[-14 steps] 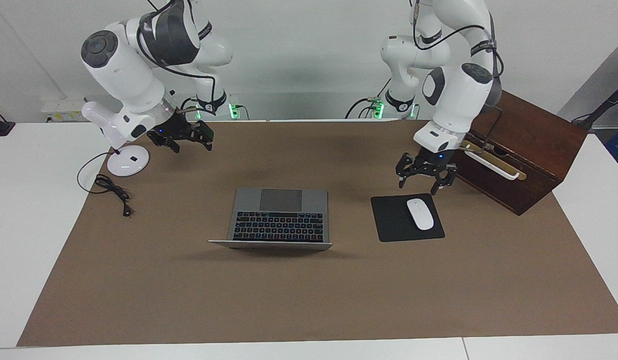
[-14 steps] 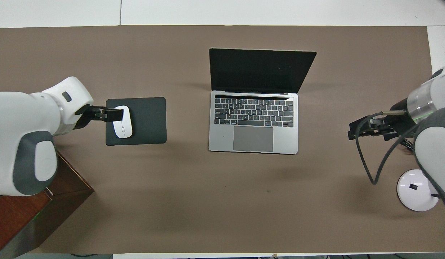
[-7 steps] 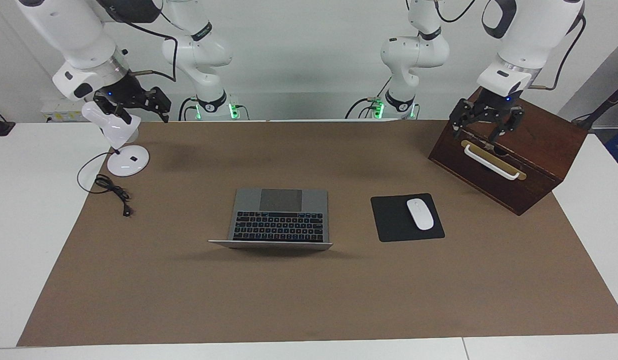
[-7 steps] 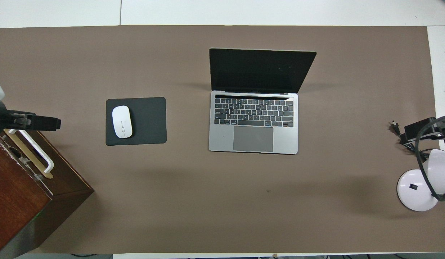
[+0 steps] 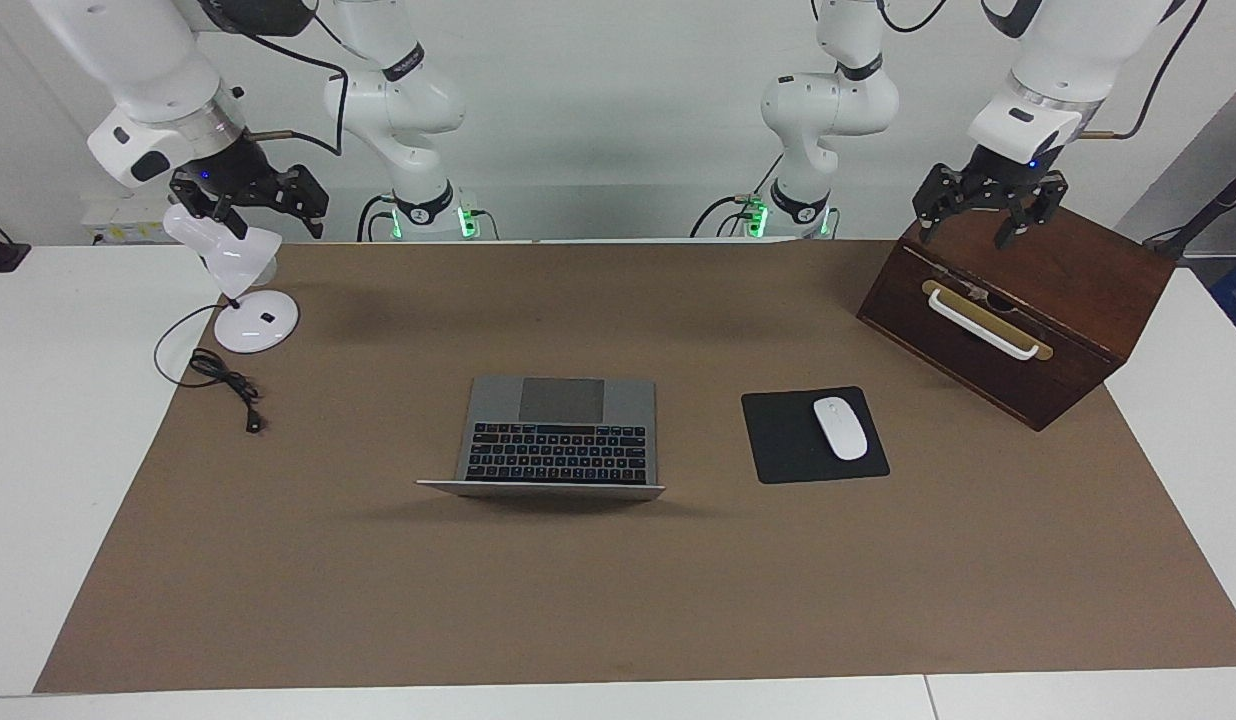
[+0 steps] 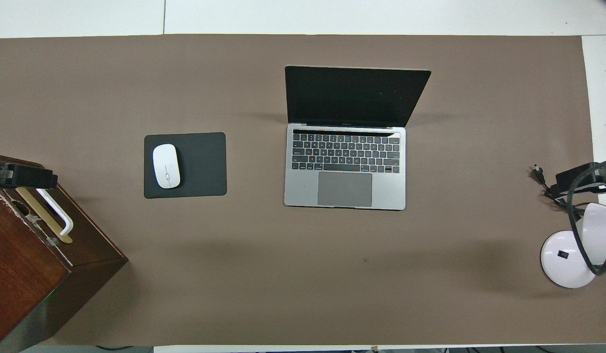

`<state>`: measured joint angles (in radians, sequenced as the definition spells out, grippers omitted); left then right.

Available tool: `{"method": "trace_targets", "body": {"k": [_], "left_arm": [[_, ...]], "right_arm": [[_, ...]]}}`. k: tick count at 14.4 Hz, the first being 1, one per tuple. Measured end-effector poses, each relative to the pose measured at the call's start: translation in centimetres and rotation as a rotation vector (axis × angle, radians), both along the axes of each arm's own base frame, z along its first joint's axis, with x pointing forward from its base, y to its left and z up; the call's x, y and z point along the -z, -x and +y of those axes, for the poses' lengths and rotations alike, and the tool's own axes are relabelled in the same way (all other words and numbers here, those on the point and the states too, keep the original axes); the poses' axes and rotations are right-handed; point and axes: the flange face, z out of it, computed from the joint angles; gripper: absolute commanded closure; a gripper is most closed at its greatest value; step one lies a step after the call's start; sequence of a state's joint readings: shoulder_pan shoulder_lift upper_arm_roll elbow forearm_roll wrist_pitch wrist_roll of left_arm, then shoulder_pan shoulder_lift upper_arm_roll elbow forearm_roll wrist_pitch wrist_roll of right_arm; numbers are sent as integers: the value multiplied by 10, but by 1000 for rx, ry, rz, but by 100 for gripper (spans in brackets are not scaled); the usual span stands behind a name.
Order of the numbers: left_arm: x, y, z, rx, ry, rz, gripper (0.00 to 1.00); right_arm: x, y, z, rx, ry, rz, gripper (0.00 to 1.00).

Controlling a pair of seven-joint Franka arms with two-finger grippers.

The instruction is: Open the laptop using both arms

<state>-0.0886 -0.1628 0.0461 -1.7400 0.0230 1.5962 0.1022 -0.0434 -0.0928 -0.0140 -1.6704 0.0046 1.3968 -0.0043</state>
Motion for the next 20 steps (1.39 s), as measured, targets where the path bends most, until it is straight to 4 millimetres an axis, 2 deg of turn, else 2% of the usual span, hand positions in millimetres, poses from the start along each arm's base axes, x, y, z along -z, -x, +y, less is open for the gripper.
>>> {"method": "trace_targets", "body": {"k": [4, 8, 13, 20], "left_arm": [[2, -3, 3, -6, 0, -11, 0], [1, -3, -3, 5, -1, -16, 0], [1, -3, -11, 20, -2, -26, 0], [0, -7, 0, -26, -4, -52, 0]], "right_arm": [[27, -3, 4, 10, -15, 14, 0], [35, 1, 6, 6, -16, 29, 0], [34, 6, 6, 6, -16, 25, 0], [32, 4, 6, 6, -10, 4, 0]]}}
